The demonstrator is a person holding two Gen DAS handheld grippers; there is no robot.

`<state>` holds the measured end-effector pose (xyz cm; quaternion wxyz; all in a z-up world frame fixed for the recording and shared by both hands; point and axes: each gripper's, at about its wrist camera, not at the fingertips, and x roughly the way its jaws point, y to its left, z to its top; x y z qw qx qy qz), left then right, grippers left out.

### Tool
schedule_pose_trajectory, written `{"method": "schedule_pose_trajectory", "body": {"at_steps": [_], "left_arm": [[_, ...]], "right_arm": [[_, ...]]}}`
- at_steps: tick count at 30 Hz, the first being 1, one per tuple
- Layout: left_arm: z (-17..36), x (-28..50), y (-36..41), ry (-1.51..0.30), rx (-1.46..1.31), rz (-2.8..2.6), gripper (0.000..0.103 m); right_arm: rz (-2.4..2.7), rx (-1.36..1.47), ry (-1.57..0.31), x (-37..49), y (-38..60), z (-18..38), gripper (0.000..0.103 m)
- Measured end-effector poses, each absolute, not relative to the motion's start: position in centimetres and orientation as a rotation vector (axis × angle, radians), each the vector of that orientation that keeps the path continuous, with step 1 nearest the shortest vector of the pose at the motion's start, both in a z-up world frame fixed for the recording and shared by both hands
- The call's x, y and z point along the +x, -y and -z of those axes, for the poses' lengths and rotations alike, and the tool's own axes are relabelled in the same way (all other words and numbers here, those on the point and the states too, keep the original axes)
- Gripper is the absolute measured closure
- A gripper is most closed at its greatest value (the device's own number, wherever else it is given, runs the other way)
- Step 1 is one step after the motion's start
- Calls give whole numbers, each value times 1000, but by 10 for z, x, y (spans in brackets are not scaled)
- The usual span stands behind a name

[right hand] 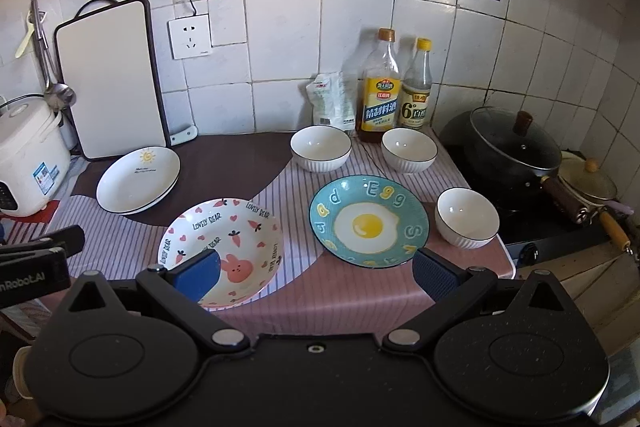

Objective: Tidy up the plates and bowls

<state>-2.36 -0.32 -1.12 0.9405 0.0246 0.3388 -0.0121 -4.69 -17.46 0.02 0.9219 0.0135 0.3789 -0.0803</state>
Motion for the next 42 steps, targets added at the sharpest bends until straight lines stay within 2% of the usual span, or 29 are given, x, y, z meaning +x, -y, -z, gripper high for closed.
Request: {"method": "schedule_pose_trajectory", "body": {"at_steps": [15, 20, 26, 29, 32, 34, 38, 42], "left_arm": [[22, -20, -12, -735, -43, 80, 2], [30, -11, -23, -731, -88, 121, 3], [57, 19, -27, -756, -98, 163, 8], [81, 37, -28, -782, -113, 186, 9], [111, 57, -29, -831, -118, 197, 17], [131, 72, -25, -872, -98, 197, 33], [162, 93, -18, -908, -49, 215, 34], [192, 114, -23, -954, -129, 232, 34]], "right_arm": [[193, -25, -800, -44, 169, 13, 0], [127, 34, -740, -48, 172, 20, 0], [-50, 22, -580, -48, 164, 50, 0], [-105, 59, -604, -28, 165, 71, 0], [-131, 104, -673, -1, 168, 94, 4], [-153, 147, -686, 14, 171, 114, 7], [-59, 147, -746, 43, 170, 164, 13], [-73, 268, -798, 58, 179, 198, 20]]}}
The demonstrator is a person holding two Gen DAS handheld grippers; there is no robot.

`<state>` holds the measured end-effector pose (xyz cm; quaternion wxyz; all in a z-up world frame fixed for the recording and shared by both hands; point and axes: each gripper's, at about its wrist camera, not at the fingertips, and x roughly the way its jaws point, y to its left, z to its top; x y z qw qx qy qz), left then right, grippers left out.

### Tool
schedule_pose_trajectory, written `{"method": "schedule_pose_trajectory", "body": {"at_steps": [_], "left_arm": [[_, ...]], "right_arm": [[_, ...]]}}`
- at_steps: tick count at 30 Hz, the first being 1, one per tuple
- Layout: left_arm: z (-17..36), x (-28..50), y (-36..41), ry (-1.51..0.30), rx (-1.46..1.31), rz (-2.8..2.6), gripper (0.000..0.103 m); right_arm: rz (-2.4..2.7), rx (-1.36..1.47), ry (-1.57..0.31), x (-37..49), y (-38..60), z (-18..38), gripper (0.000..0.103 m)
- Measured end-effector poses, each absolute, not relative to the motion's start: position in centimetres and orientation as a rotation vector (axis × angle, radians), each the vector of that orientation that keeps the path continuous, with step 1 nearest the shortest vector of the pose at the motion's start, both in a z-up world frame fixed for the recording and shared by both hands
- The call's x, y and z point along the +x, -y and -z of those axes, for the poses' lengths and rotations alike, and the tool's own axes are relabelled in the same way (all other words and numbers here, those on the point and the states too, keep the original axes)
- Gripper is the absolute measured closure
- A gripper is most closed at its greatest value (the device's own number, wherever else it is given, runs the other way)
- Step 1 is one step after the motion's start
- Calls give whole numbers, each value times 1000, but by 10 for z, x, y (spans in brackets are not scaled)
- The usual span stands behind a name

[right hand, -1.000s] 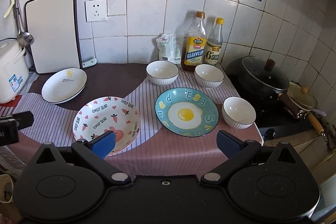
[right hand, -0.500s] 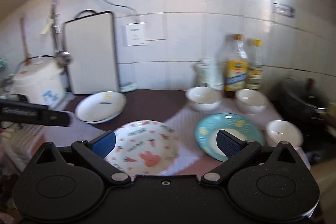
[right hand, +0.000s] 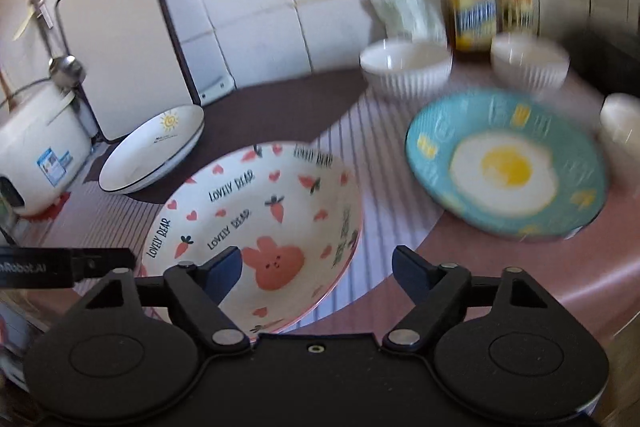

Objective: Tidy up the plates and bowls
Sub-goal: 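Reach both grippers to the Lovely Bear plate rim and close them, then lift the Lovely Bear plate beside the sun plate and open both grippers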

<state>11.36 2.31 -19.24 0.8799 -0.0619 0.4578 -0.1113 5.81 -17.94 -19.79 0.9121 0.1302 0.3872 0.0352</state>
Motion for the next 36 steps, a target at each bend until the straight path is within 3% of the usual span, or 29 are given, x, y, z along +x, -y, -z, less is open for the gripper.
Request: {"method": "schedule_pose_trajectory", "body": {"at_steps": [2, 3, 5, 9, 10, 12, 19, 22, 36], "left_arm": [[203, 121, -22, -965, -137, 230, 34], [206, 124, -20, -965, -120, 221, 36], [214, 129, -18, -961, -73, 224, 42], [225, 138, -20, -1014, -115, 264, 62], [227, 141, -20, -1026, -123, 276, 70], [229, 143, -20, -1026, -142, 311, 78], [233, 148, -25, -1052, -209, 314, 79], [224, 148, -10, -1058, -85, 286, 79], [185, 177, -8, -960, -102, 305, 80]], "right_arm": [[-73, 309, -825, 63, 184, 210, 30], [-71, 320, -837, 64, 185, 215, 40], [-88, 347, -855, 66, 187, 221, 50], [-112, 333, -869, 70, 189, 228, 78], [-127, 358, -868, 71, 190, 229, 80], [-122, 396, -865, 73, 193, 231, 80], [-119, 435, -856, 75, 197, 233, 82], [-129, 408, -865, 77, 195, 231, 82], [-194, 324, -806, 114, 204, 200, 82]]}}
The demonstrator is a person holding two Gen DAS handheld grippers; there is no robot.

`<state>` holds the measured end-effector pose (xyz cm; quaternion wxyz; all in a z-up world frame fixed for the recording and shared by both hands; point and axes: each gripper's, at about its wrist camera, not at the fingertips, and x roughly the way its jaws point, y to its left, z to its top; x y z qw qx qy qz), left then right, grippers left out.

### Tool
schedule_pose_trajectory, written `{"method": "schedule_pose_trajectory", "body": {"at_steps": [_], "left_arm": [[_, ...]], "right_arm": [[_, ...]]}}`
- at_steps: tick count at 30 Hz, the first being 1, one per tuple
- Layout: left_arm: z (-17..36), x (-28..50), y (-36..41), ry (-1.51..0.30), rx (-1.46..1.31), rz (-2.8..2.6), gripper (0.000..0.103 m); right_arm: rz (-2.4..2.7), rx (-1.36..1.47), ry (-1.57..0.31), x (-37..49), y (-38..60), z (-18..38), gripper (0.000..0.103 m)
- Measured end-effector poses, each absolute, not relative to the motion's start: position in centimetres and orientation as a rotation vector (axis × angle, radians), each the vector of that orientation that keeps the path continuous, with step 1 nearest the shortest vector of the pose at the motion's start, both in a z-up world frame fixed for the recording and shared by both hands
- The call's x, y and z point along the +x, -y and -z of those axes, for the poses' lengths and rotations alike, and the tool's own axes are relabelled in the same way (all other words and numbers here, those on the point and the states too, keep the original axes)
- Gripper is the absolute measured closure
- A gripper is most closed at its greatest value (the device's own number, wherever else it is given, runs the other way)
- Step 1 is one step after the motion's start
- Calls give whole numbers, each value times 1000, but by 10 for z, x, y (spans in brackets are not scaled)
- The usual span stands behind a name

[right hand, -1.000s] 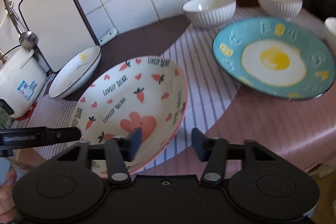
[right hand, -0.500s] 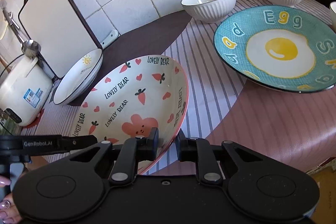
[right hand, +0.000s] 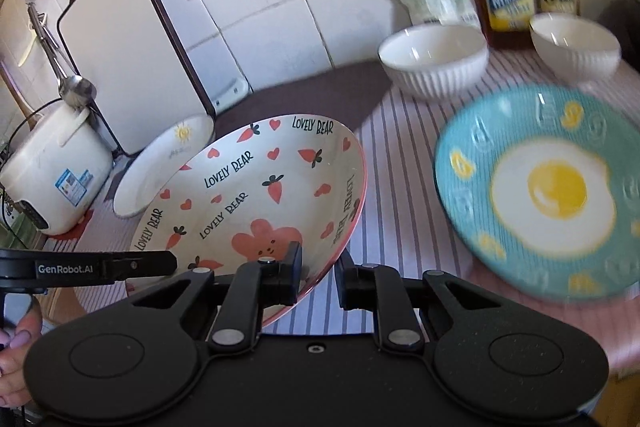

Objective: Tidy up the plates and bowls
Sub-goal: 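Lift the Lovely Bear plate beside the sun plate and open both grippers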

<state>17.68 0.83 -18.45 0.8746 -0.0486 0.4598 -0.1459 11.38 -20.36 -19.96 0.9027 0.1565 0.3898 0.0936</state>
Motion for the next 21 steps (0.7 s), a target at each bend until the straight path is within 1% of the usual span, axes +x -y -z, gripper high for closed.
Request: {"method": "schedule_pose_trajectory", "body": {"at_steps": [7, 13, 16, 21], "left_arm": [[178, 220, -4, -922, -108, 289, 80], [188, 252, 4, -952, -120, 285, 80], [193, 262, 2, -972, -148, 288, 80], [201, 275, 9, -985, -141, 273, 80]], "right_arm": [[-232, 292, -762, 163, 208, 185, 81], [-234, 298, -791, 199, 211, 195, 81], [-208, 254, -781, 203, 207, 195, 80], [-195, 264, -804, 216, 211, 202, 80]]}}
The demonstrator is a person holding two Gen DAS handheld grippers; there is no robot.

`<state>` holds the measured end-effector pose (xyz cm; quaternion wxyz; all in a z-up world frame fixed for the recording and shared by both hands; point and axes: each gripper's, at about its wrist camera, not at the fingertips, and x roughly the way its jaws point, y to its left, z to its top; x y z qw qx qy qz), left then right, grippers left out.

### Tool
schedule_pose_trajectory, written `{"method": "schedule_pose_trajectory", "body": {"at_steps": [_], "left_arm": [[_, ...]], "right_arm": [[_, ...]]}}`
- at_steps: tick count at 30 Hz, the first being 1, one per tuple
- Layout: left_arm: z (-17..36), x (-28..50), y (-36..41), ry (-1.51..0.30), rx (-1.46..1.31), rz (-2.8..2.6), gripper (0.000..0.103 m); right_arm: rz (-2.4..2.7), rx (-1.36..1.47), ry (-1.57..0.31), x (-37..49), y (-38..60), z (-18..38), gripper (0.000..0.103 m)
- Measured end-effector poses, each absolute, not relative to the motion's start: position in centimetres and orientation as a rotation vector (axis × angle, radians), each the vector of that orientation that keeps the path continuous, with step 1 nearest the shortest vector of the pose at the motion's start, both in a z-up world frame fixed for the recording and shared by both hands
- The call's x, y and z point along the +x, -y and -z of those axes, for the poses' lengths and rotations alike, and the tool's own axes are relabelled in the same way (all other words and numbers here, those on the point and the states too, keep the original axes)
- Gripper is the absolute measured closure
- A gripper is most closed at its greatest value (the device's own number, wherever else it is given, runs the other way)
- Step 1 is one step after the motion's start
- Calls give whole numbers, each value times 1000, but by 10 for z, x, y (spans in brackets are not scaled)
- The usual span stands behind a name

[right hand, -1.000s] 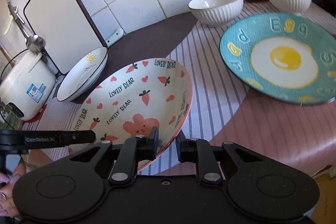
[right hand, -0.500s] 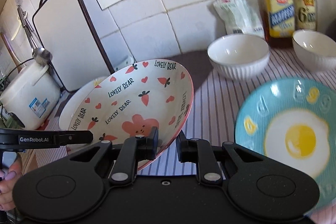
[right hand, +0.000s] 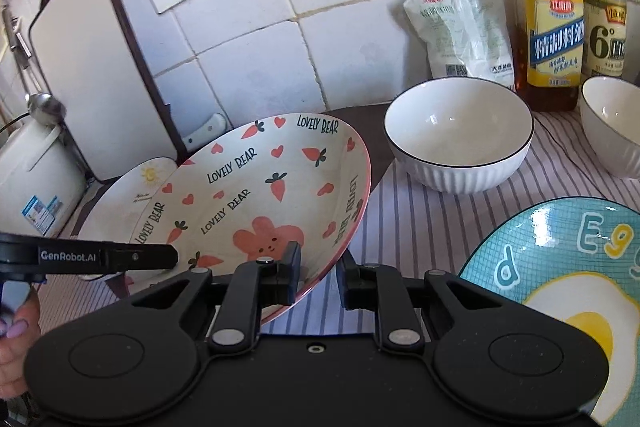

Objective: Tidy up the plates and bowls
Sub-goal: 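Lift the Lovely Bear plate beside the sun plate and open both grippers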

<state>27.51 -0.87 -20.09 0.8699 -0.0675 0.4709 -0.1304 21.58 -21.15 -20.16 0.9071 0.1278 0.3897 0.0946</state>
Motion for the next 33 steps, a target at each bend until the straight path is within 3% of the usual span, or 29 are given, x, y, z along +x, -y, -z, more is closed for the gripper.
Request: {"method": "schedule_pose_trajectory", "body": {"at_steps": [17, 23, 26, 28, 33], "left_arm": [[209, 291, 14, -1010, -129, 240, 79], [207, 282, 9, -1027, -152, 231, 78], [197, 269, 10, -1011, -122, 236, 72], [188, 260, 12, -1002, -108, 241, 66], [157, 233, 24, -1005, -50, 251, 54]], "right_arm": [[-189, 279, -869, 248, 214, 218, 78], [-170, 211, -929, 248, 206, 206, 65], [-169, 237, -911, 235, 213, 193, 58], [-179, 262, -876, 222, 219, 179, 48], [-168, 300, -821, 190, 227, 145, 39]]}}
